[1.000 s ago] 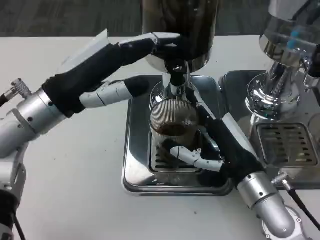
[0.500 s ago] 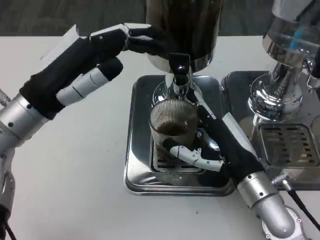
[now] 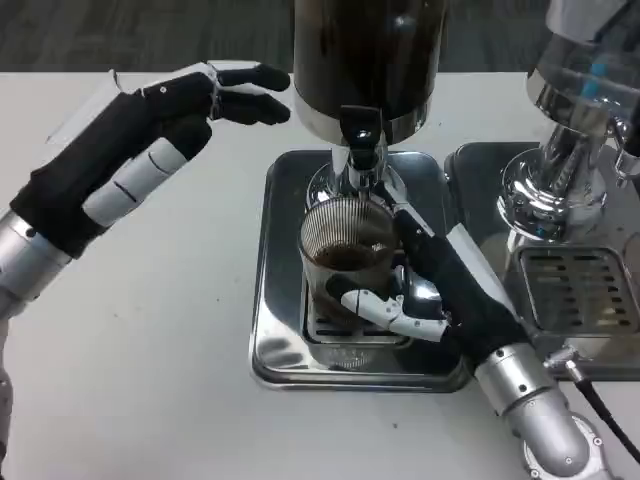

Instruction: Grasp the cup under the faucet to collect the drink, then remove the cup.

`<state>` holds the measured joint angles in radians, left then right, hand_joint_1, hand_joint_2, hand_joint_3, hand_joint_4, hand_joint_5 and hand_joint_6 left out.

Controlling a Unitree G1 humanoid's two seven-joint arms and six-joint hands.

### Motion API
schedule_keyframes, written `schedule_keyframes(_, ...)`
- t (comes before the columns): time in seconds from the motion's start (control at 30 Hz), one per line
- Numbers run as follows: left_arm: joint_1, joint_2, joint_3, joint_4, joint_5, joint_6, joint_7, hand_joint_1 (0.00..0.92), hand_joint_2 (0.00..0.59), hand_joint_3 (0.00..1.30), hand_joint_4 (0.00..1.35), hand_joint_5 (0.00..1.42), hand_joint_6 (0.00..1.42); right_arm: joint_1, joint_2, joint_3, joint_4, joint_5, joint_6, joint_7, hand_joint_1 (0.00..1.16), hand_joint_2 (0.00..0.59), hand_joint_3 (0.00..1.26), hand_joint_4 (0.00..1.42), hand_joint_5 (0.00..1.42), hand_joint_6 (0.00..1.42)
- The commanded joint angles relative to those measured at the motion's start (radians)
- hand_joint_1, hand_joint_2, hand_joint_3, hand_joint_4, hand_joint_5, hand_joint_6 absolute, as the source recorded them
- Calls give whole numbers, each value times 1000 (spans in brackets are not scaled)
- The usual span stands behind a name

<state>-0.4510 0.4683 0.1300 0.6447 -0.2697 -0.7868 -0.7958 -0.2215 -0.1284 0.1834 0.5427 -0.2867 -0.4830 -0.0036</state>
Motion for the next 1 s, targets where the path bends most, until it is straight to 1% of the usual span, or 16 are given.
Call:
schedule_keyframes(0.03,19,16,23,14,1,13,11,0,183,334,394,340,308,6,5,2,10,1,-16,-14,667,230,123,176,266,346)
schedule_keyframes(0.23,28,20,37,19,5,12,19,0,185,335,407,352,321,8,11,2,13,-5,-21,-40,667,230,200,211,272,357)
schedule_keyframes(0.63,36,23,53,23,14,11,22,0,188,335,422,376,344,15,19,8,11,-33,-22,-98,676,222,261,293,335,417)
schedule_keyframes(0.87,41,25,56,20,19,5,26,0,194,335,433,386,348,18,29,18,12,-58,-23,-142,691,226,295,344,397,500)
schedule_keyframes(1.0,43,26,57,21,21,1,31,0,195,332,435,390,350,21,35,21,17,-71,-27,-177,692,226,322,391,452,580)
